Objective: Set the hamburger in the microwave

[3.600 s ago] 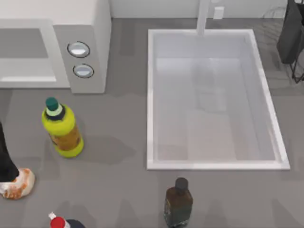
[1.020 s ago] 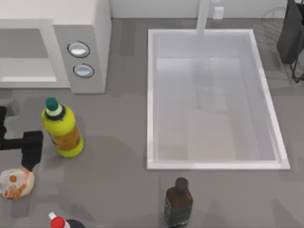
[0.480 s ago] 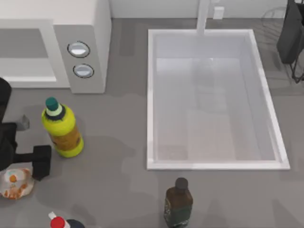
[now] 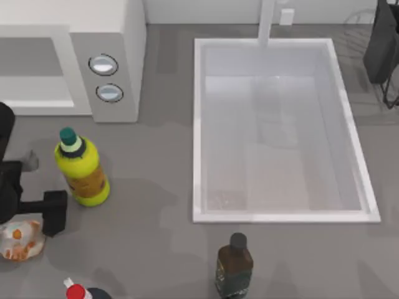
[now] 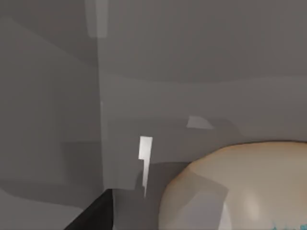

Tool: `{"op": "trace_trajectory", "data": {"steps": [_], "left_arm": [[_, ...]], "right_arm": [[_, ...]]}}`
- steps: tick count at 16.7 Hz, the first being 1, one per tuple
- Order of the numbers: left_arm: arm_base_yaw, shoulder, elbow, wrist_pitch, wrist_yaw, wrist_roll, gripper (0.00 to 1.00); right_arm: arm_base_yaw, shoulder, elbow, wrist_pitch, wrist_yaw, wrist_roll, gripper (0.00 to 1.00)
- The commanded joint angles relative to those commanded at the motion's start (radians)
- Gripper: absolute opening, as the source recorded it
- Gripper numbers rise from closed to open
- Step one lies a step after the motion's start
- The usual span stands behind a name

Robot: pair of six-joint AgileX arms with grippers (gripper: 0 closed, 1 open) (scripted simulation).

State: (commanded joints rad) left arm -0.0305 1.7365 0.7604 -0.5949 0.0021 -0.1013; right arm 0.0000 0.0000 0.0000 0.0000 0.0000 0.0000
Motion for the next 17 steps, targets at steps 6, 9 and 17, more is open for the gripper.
{"op": "trace_trajectory", "data": {"steps": [6,9,17], "left_arm": [[0.0,0.0,0.0,0.0,0.0,0.0,0.25],[0.0,0.0,0.0,0.0,0.0,0.0,0.02],[0.0,0.0,0.0,0.0,0.0,0.0,0.0]], "right_arm": [[0.0,0.0,0.0,0.0,0.0,0.0,1.0],[0.0,0.0,0.0,0.0,0.0,0.0,1.0],[0.0,0.0,0.0,0.0,0.0,0.0,1.0]]}}
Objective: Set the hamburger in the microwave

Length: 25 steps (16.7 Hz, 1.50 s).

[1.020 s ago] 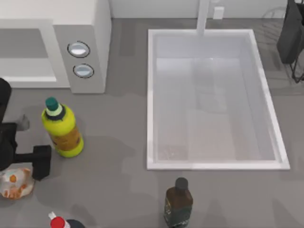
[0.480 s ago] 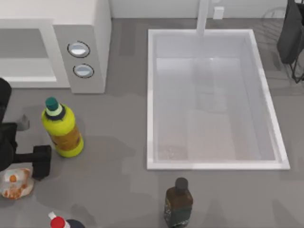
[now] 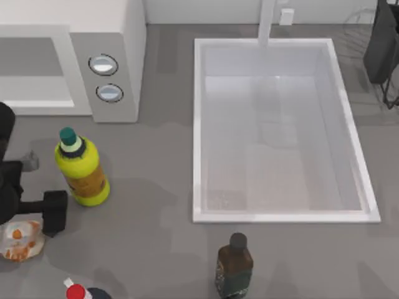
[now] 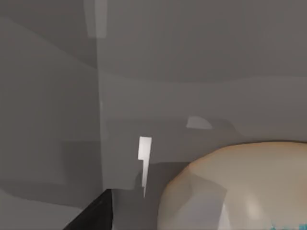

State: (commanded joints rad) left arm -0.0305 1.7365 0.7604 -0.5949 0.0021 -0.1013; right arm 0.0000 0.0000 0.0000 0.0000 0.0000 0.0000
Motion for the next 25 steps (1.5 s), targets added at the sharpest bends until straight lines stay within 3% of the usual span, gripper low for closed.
{"op": "trace_trajectory", "data": {"steps": [5,13,20,25], "left_arm": [[0.0,-0.097,0.077,-0.134,-0.007,-0.003,0.0],[-0.005,-0.234,0.291,-0.487,-0.006,-0.009,0.0],[0.015,-0.223,0.308,-0.461,-0.01,0.0,0.0],[0.098,-0.11,0.419,-0.207,-0.009,0.04,0.0]], "right_arm": [[0.0,0.0,0.0,0.0,0.0,0.0,1.0],[0.0,0.0,0.0,0.0,0.0,0.0,1.0],[0.0,0.0,0.0,0.0,0.0,0.0,1.0],[0.0,0.0,0.0,0.0,0.0,0.0,1.0]]}}
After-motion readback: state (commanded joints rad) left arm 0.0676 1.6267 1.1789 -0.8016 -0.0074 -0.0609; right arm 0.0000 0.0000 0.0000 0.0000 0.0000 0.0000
